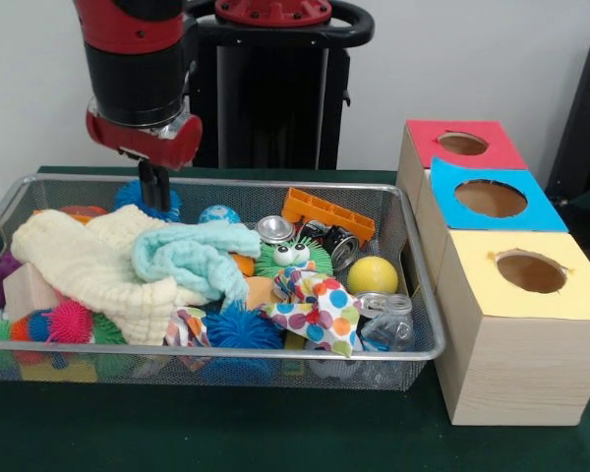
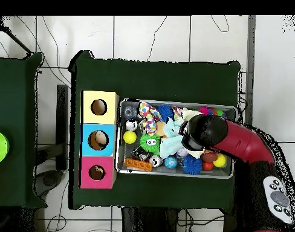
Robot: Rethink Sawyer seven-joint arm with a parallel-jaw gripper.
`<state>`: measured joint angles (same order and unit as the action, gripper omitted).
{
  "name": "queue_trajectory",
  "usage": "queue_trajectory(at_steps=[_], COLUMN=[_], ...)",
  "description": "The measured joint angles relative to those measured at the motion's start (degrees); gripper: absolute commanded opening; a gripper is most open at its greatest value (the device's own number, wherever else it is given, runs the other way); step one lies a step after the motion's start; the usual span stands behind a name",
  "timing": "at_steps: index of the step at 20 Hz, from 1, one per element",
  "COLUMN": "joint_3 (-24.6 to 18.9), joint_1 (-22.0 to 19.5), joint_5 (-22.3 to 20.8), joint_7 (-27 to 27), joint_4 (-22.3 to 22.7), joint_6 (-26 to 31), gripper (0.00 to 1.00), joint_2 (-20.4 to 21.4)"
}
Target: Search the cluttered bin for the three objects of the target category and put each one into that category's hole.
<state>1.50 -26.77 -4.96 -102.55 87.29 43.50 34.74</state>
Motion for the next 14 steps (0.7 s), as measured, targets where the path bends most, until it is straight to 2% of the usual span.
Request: queue_trajectory(at_steps=[4, 5, 14], joint_3=[-2.34, -3.73, -8.10], joint_1=[-2.03, -3.32, -7.45], joint_5=[-2.14, -3.41, -6.96], joint_7=[0.00, 0.00, 0.22], joint_4=[-0.94, -1.36, -3.04], joint_6=[0.00, 0.01, 0.01], gripper=[0.00, 1.00, 1.00], joint_2=[-0.45, -0.52, -0.97])
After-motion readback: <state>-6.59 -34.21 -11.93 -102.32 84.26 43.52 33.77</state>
